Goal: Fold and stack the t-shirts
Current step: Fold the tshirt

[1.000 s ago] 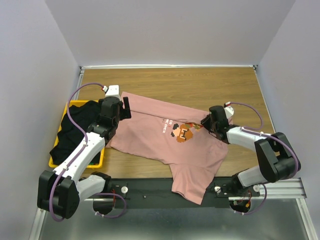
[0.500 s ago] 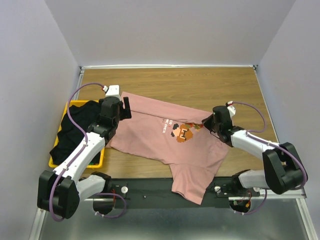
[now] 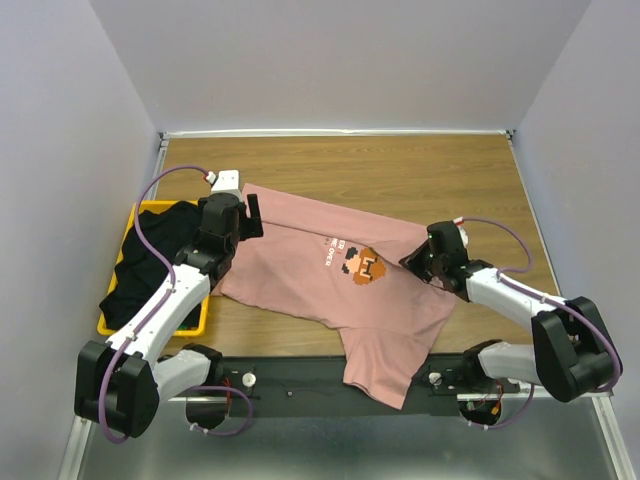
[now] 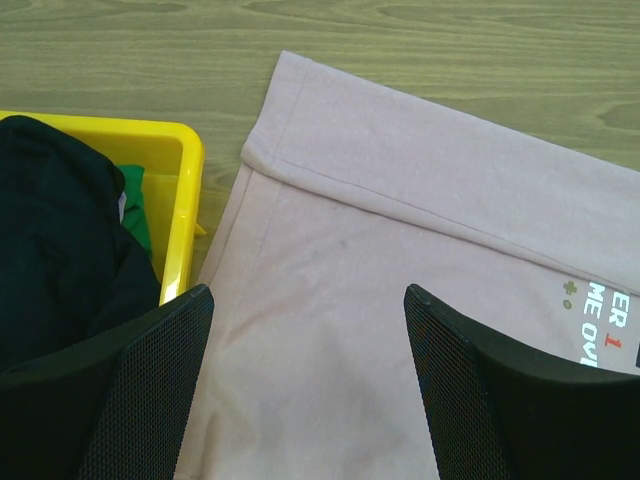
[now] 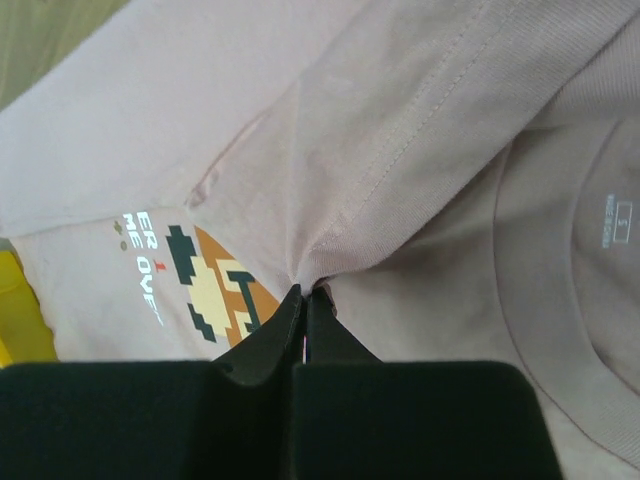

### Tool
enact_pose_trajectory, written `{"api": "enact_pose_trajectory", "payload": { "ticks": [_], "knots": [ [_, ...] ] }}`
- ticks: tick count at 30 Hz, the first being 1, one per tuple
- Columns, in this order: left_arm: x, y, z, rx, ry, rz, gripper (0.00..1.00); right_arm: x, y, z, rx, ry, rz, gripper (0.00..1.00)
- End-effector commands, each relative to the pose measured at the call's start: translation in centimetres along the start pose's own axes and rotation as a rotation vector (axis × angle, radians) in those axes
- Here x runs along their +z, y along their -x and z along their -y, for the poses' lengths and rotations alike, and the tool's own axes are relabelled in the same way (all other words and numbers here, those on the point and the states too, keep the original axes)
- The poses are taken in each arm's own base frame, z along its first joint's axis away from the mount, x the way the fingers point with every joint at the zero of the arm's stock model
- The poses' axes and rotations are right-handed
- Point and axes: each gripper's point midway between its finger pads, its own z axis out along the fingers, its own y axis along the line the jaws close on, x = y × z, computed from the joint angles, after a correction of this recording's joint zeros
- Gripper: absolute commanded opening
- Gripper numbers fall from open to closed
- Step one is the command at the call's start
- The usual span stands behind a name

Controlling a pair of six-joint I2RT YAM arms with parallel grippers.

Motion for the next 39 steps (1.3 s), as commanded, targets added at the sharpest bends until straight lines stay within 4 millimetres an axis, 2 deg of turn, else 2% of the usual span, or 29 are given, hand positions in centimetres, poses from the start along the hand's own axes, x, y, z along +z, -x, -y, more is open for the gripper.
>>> {"api": "enact_pose_trajectory", "payload": {
  "ticks": [1, 9, 21, 25, 26, 28, 29, 32, 33, 36, 39],
  "knots": [
    [0.1, 0.1, 0.4, 0.011, -0.027, 0.003, 0.85, -0.5, -1.6, 0.8, 0.052, -0.021, -0.067, 0.05],
    [0.2, -0.1, 0.8, 0.015, -0.043, -0.007, 0.85, -0.3, -2.5, -1.1, 0.063, -0.011, -0.1, 0.06],
    [0.2, -0.2, 1.1, 0.018, -0.06, -0.01, 0.85, -0.1, -4.4, -1.6, 0.069, -0.052, -0.134, 0.1],
    [0.3, -0.3, 1.4, 0.024, -0.078, -0.016, 0.85, 0.1, -4.6, -2.0, 0.037, -0.058, -0.145, 0.19],
    [0.3, -0.4, 1.6, 0.024, -0.089, -0.018, 0.85, 0.1, -4.6, -2.0, 0.025, -0.055, -0.146, 0.24],
    [0.3, -0.7, 1.9, 0.029, -0.108, -0.028, 0.85, -0.3, -4.1, -2.3, -0.022, -0.047, -0.132, 0.29],
    [0.3, -0.8, 2.3, 0.029, -0.13, -0.034, 0.85, -0.5, -3.7, -2.4, -0.043, -0.047, -0.118, 0.37],
    [0.3, -1.2, 3.3, 0.042, -0.171, -0.048, 0.85, -1.9, -1.7, -2.0, -0.143, -0.075, -0.039, 0.4],
    [0.3, -1.3, 3.6, 0.046, -0.182, -0.051, 0.85, -2.3, -0.5, -1.5, -0.17, -0.107, 0.015, 0.4],
    [0.3, -1.9, 4.7, 0.061, -0.221, -0.071, 0.84, -4.1, 1.3, 1.0, -0.266, -0.213, 0.088, 0.37],
    [0.3, -2.1, 5.1, 0.069, -0.238, -0.08, 0.84, -4.3, 2.1, 3.7, -0.238, -0.277, 0.089, 0.31]
  ]
}}
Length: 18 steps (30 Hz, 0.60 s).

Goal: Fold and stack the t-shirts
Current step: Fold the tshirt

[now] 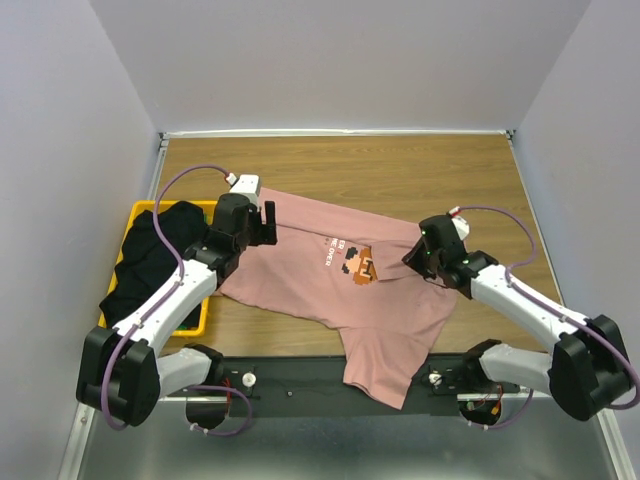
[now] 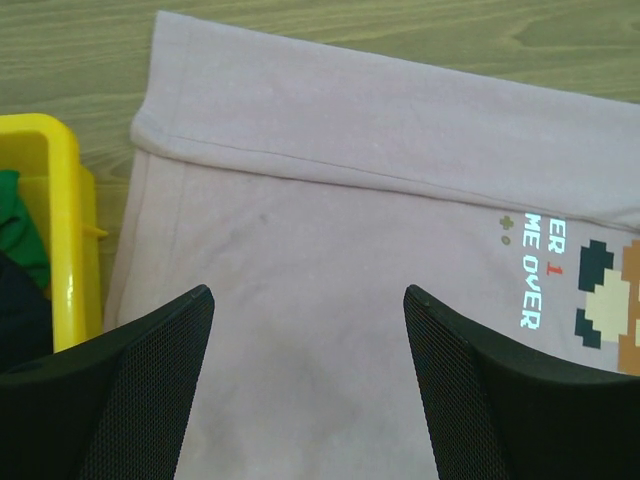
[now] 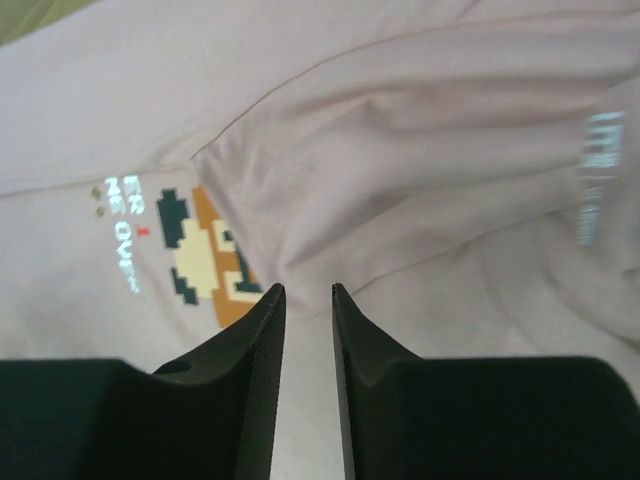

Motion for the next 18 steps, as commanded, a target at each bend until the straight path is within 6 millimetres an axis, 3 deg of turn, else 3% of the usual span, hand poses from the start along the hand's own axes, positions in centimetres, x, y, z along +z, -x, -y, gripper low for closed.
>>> {"api": "enact_pose_trajectory", "payload": {
  "ticks": [1, 3, 9, 18],
  "knots": [
    [0.2, 0.0, 1.5, 0.023, -0.068, -0.003, 0.84, -0.3, 1.1, 6.4, -0.048, -0.213, 0.03, 0.31],
    [0.2, -0.1, 1.4, 0.025, -0.067, -0.005, 0.84, 0.3, 1.3, 8.5, 0.008, -0.256, 0.001, 0.3],
    [0.1, -0.2, 1.7, 0.031, -0.075, -0.006, 0.84, 1.5, 3.4, 11.0, 0.043, -0.305, 0.013, 0.29],
    [0.2, -0.3, 1.8, 0.034, -0.077, -0.011, 0.84, 3.3, 3.5, 11.9, 0.087, -0.263, -0.026, 0.29]
  ]
}}
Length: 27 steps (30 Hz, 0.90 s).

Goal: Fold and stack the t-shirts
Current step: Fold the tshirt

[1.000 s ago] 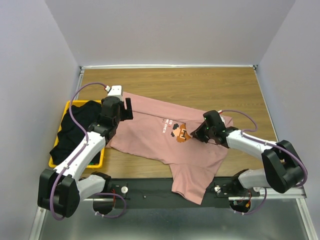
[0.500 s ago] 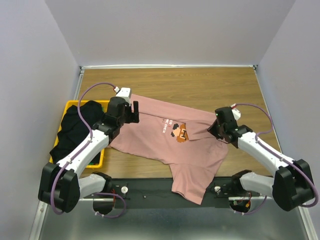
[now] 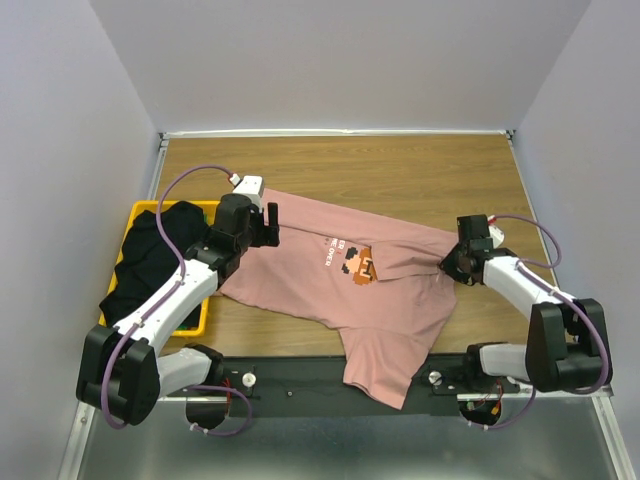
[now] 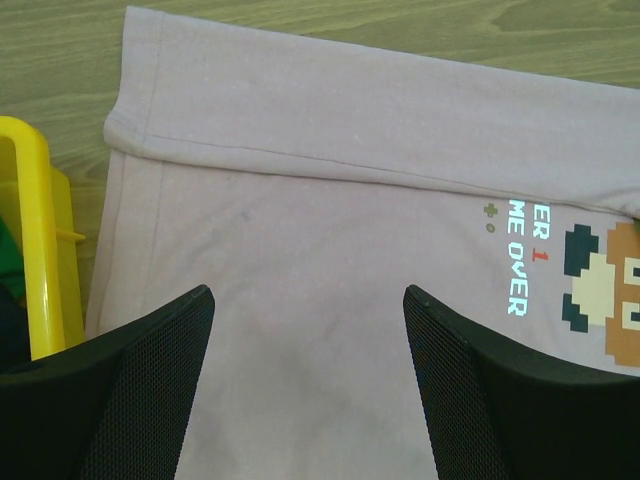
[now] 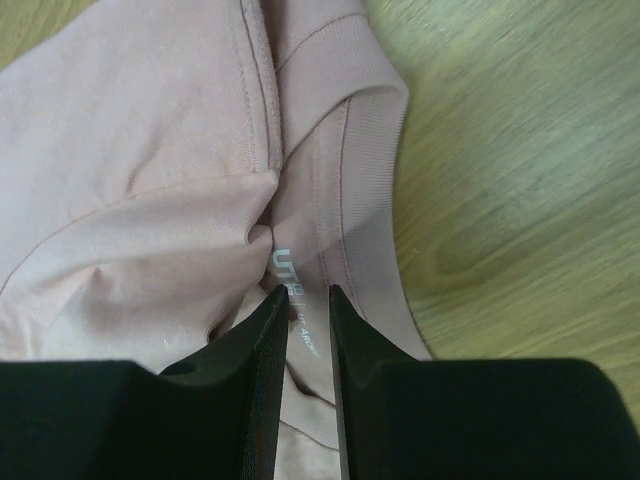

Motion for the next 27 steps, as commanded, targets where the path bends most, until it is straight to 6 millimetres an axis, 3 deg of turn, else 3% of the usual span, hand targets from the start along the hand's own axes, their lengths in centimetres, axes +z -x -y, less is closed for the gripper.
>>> {"api": "enact_pose_trajectory", "payload": {
  "ticks": [1, 19, 27],
  "knots": [
    [0.1, 0.4, 0.6, 0.015, -0.026, 0.012, 0.84, 0.8, -0.8, -0.6, -0.028, 0.055, -0.042, 0.29],
    [0.3, 0.1, 0.6, 0.015, -0.026, 0.003, 0.84, -0.7, -0.5, -1.4, -0.026, 0.137, -0.011, 0.3],
    [0.2, 0.1, 0.6, 0.016, -0.024, 0.005, 0.84, 0.4, -1.2, -1.3, -0.058, 0.114, -0.055, 0.3]
  ]
}}
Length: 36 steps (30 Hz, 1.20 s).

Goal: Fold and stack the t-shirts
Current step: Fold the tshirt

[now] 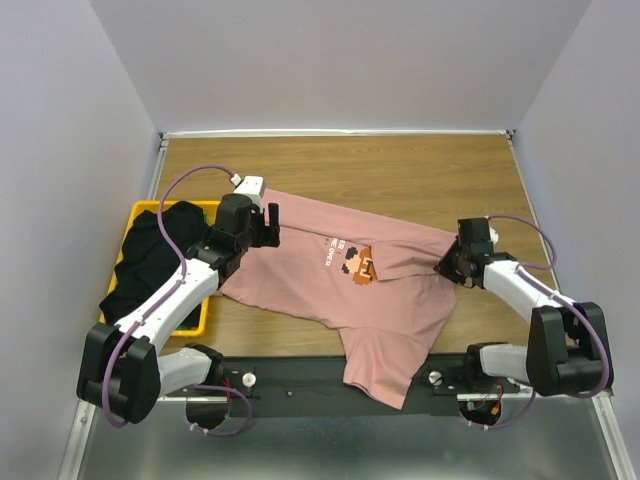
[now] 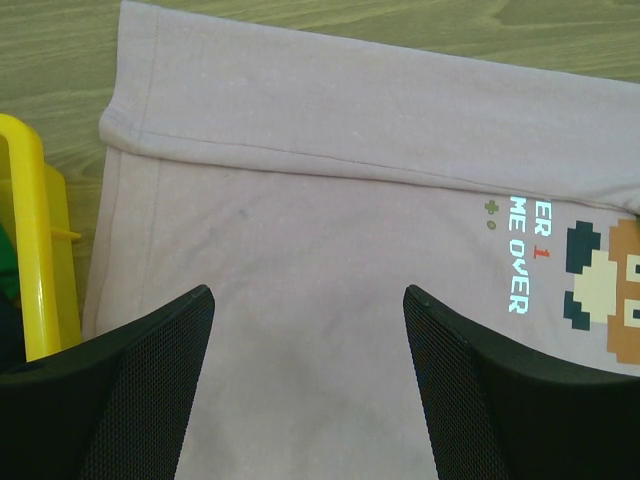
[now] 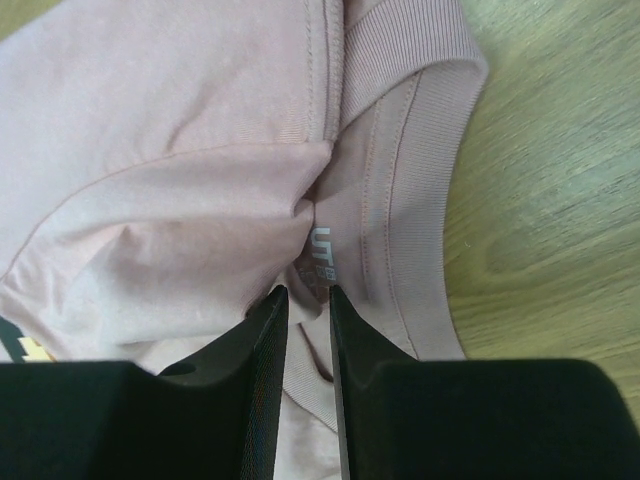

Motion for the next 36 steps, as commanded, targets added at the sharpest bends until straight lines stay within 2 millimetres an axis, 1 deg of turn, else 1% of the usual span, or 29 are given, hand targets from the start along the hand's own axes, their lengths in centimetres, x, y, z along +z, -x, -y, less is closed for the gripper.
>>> {"api": "enact_pose_trajectory", "payload": {
  "ticks": [1, 6, 7, 11, 12, 13, 14, 18, 20, 21, 26, 27, 31, 36],
  "knots": [
    [0.1, 0.4, 0.5, 0.013, -0.02, 0.013, 0.84, 0.8, -0.4, 0.0, -0.021, 0.003, -0.031, 0.3],
    [0.0, 0.4, 0.5, 0.014, -0.021, 0.014, 0.84, 1.3, -0.5, -0.1, -0.035, 0.007, -0.045, 0.29],
    [0.0, 0.4, 0.5, 0.013, -0.02, 0.014, 0.84, 1.3, -0.5, -0.2, -0.039, 0.01, -0.045, 0.27],
    [0.0, 0.4, 0.5, 0.013, -0.021, 0.014, 0.84, 1.0, -0.3, -0.4, -0.04, 0.02, -0.036, 0.19],
    [0.0, 0.4, 0.5, 0.013, -0.021, 0.014, 0.84, 0.8, -0.1, -0.5, -0.04, 0.029, -0.027, 0.12],
    [0.0, 0.5, 0.5, 0.013, -0.022, 0.017, 0.84, 0.8, -0.1, -0.5, -0.04, 0.031, -0.027, 0.09],
    [0.0, 0.4, 0.5, 0.013, -0.021, 0.014, 0.84, 0.6, -0.1, -0.6, -0.041, 0.036, -0.023, 0.09],
    [0.0, 0.5, 0.5, 0.013, -0.022, 0.015, 0.84, -0.3, 0.2, -0.8, -0.051, 0.056, -0.006, 0.09],
    [0.0, 0.4, 0.5, 0.014, -0.023, 0.014, 0.84, -0.5, 0.1, -0.6, -0.063, 0.05, -0.01, 0.11],
    [0.0, 0.4, 0.5, 0.013, -0.023, 0.014, 0.84, -0.6, 0.1, -0.5, -0.066, 0.047, -0.01, 0.15],
    [0.1, 0.3, 0.5, 0.014, -0.025, 0.009, 0.84, -0.2, -0.1, -0.6, -0.078, 0.041, -0.038, 0.18],
    [0.1, 0.3, 0.5, 0.014, -0.024, 0.009, 0.84, -0.1, -0.1, -0.7, -0.078, 0.039, -0.041, 0.22],
    [0.1, 0.3, 0.6, 0.014, -0.025, 0.01, 0.84, 0.4, -0.8, -1.1, -0.081, 0.05, -0.089, 0.22],
    [0.2, 0.2, 0.5, 0.014, -0.024, 0.004, 0.84, 0.3, -0.7, -1.5, -0.086, 0.068, -0.096, 0.22]
  ]
}}
